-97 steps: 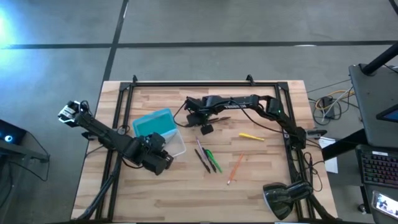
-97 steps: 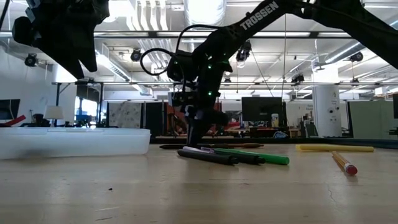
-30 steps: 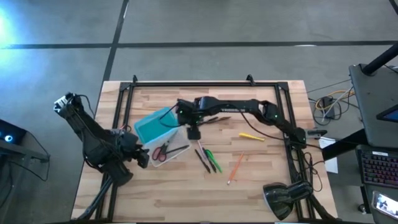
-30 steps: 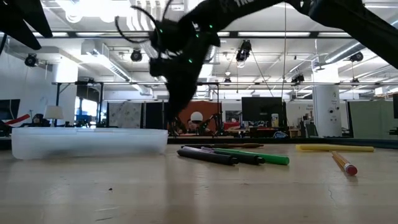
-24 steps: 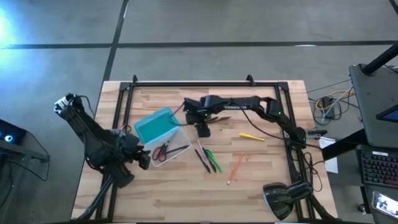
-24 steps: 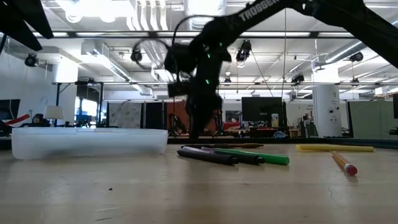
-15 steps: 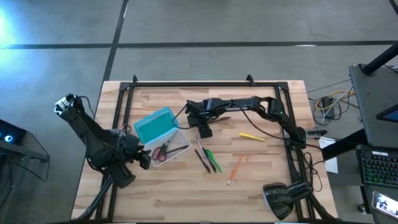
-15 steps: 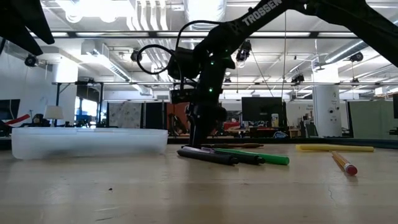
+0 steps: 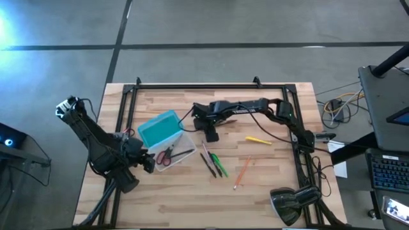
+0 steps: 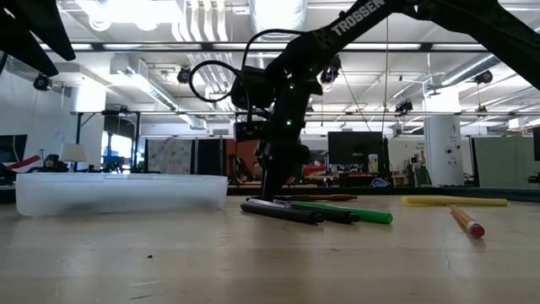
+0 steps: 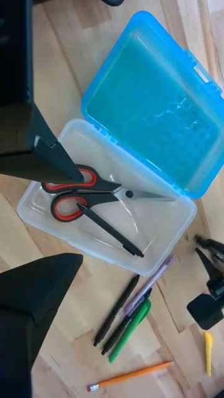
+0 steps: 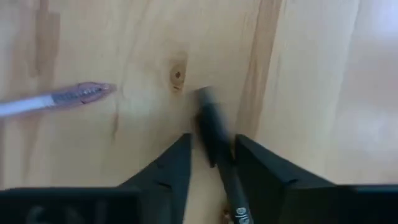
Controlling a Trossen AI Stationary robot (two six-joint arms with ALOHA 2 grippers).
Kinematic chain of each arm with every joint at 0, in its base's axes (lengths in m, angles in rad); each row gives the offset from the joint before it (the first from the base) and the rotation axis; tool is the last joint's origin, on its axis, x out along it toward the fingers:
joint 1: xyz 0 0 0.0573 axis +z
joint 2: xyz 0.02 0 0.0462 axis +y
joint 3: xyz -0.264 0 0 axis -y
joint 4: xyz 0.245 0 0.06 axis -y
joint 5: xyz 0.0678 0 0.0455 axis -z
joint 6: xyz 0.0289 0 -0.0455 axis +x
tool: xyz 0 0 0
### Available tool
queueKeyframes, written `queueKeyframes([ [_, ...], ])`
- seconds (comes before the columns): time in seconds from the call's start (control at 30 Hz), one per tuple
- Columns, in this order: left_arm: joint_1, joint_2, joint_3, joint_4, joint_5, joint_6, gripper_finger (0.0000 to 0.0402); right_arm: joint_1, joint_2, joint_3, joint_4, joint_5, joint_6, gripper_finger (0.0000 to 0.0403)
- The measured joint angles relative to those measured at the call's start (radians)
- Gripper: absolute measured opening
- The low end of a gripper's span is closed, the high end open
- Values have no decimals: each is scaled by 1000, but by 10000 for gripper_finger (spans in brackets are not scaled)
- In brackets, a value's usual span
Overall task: Pick & place school supplies into a supply box
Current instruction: Put the black pen into the blue supply box
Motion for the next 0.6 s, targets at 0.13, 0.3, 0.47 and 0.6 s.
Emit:
queueKeyframes([
  [0.13, 6, 0, 0, 0, -4, -1, 177, 0, 13, -7, -22, -37, 87, 53],
  [0.3, 13, 0, 0, 0, -11, -1, 177, 10, 0, -10, -40, -108, 152, 19],
  [0.47, 13, -1, 0, 1, -10, -1, 177, 35, -46, 26, -17, -183, 203, 15],
  [0.6, 13, -1, 0, 0, -10, -1, 177, 55, -165, 92, 13, -187, 164, 14],
])
